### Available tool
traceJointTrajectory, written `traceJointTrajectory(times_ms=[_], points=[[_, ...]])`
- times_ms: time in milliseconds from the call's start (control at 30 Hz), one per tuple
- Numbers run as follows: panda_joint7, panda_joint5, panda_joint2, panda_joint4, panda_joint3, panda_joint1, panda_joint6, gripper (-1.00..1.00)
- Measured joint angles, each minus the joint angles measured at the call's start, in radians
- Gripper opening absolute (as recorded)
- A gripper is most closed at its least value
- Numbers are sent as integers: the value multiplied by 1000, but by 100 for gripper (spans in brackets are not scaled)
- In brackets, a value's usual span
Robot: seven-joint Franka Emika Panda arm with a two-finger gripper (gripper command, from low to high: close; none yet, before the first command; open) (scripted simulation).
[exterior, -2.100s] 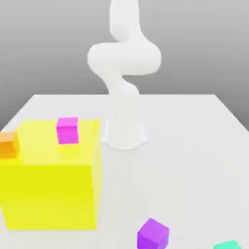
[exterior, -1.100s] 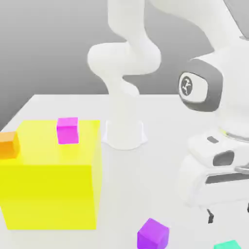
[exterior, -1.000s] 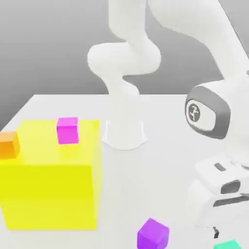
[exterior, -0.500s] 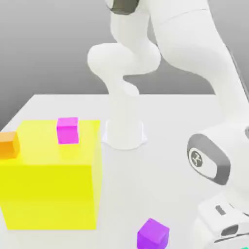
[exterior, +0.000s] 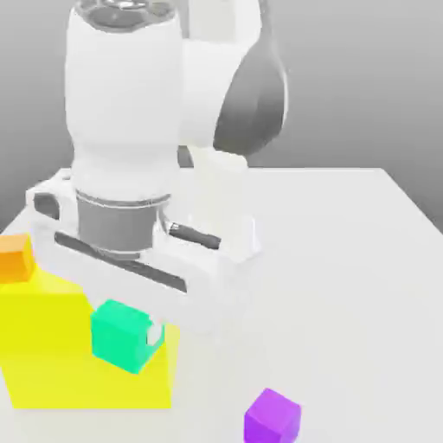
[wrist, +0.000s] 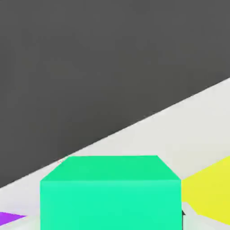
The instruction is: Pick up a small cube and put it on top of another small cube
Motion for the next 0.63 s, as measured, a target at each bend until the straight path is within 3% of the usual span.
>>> traceJointTrajectory(times_ms=[133,267,300,500,633], points=[[34,48,-153,-34,-68,-95,-109,-100],[33,68,-131,-122,-92,-115,2,-100],[32,69,-122,-136,-93,-116,25,100],[33,67,-117,-144,-93,-117,37,100],[41,57,-168,-72,-88,-118,-85,100]])
